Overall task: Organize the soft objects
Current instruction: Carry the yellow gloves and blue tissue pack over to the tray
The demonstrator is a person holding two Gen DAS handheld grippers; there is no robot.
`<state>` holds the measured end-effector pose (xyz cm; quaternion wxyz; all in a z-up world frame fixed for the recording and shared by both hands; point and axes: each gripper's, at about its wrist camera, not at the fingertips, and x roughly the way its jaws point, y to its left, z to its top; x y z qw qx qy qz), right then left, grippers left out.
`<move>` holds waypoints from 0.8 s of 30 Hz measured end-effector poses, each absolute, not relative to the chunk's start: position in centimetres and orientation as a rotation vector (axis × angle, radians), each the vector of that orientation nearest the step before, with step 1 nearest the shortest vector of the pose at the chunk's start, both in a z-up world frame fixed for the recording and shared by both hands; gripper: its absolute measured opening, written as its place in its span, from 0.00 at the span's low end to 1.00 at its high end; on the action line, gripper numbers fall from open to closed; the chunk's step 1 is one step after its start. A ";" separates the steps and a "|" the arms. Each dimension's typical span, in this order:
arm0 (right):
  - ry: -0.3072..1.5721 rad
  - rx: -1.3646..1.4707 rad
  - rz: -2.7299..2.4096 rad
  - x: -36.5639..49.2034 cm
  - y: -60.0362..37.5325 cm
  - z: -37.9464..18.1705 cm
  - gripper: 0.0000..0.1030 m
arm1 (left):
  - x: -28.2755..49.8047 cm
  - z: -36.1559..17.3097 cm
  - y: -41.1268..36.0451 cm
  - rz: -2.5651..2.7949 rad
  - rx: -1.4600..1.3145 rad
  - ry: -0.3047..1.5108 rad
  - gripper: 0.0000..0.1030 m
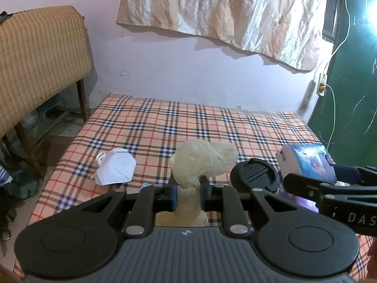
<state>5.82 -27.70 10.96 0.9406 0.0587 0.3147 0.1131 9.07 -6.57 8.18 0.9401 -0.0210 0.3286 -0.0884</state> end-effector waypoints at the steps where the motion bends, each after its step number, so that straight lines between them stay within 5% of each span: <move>1: 0.642 0.119 0.230 5.8 -27.8 11.0 0.85 | 9.1 8.2 -6.7 -0.183 -0.044 0.671 0.20; 24: 0.633 0.137 0.173 5.9 -31.6 11.1 0.85 | 9.5 8.0 -11.1 -0.262 -0.019 0.680 0.20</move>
